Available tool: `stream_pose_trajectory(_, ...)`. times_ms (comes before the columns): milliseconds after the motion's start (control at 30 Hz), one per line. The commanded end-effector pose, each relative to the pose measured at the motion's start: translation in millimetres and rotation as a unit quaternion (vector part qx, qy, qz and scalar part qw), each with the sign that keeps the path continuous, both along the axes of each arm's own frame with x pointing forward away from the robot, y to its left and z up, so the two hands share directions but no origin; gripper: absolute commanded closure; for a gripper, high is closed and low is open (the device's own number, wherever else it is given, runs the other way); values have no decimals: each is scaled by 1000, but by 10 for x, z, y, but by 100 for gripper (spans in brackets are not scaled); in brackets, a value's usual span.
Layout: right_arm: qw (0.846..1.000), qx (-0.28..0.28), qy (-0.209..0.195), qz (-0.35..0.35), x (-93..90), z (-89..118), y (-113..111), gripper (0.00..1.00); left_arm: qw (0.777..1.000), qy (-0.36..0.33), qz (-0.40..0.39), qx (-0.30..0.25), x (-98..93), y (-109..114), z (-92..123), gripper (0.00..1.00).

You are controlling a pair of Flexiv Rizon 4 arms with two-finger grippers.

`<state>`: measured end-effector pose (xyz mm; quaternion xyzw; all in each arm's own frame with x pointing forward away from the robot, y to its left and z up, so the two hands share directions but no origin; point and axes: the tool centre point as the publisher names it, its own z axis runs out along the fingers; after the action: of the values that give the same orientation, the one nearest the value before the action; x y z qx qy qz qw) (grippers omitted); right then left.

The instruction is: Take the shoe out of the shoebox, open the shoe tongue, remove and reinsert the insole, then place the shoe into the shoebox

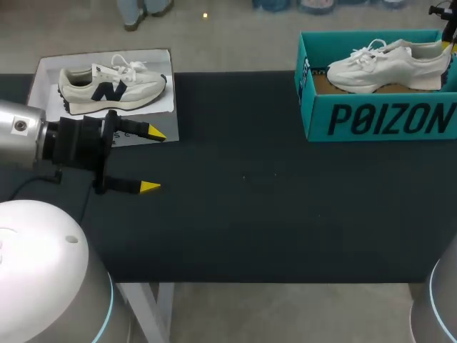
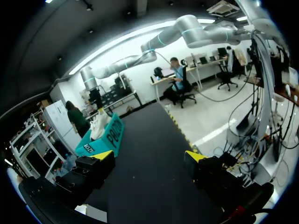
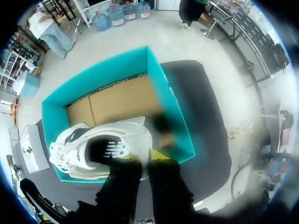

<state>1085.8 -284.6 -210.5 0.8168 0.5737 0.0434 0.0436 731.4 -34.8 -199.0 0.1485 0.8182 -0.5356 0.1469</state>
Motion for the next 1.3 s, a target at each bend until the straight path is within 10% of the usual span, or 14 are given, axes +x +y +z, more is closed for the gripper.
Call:
stream_pose_trajectory(33, 1000, 5, 1, 1, 27, -66, -49, 100, 1000, 0, -1, 1, 2, 3, 1, 0)
stream_pose_trajectory(1300, 999, -9, 43, 26, -140, -1159, -74, 100, 1000, 0, -1, 1, 2, 3, 1, 0)
